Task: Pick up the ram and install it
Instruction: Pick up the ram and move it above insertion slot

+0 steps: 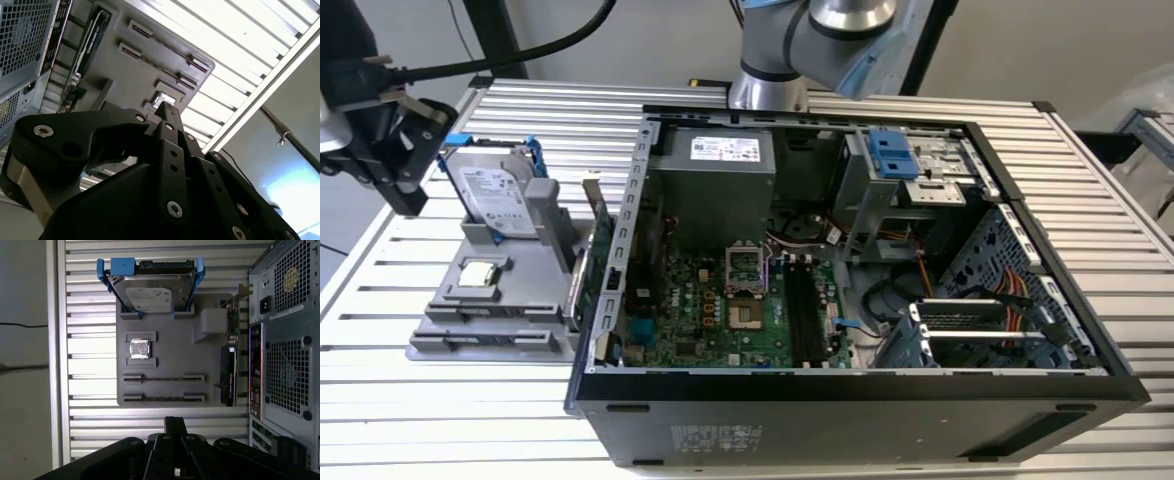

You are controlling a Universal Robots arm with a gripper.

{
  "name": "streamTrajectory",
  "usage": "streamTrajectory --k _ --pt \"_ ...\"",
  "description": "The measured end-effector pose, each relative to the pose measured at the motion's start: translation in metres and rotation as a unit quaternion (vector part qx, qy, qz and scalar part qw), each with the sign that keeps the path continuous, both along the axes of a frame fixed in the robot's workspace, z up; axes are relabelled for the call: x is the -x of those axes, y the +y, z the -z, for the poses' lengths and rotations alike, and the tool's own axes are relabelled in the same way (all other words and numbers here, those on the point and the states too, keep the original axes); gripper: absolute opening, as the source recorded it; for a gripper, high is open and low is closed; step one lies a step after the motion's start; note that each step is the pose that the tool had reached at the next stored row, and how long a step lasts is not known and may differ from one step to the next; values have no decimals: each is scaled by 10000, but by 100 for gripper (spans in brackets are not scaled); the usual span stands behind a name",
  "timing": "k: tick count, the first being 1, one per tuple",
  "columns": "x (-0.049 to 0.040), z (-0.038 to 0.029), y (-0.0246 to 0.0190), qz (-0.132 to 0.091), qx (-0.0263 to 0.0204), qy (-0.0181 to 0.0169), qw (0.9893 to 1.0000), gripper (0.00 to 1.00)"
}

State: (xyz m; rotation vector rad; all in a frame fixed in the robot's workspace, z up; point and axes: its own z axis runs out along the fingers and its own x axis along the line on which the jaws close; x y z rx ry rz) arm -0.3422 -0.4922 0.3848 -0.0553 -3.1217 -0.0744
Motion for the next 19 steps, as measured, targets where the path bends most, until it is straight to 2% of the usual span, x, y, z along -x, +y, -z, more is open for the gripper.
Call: streamTrajectory --k 16,19 --pt "0 0 -3 -3 3 0 10000 0" --pt "0 0 -3 -76 3 0 10000 0"
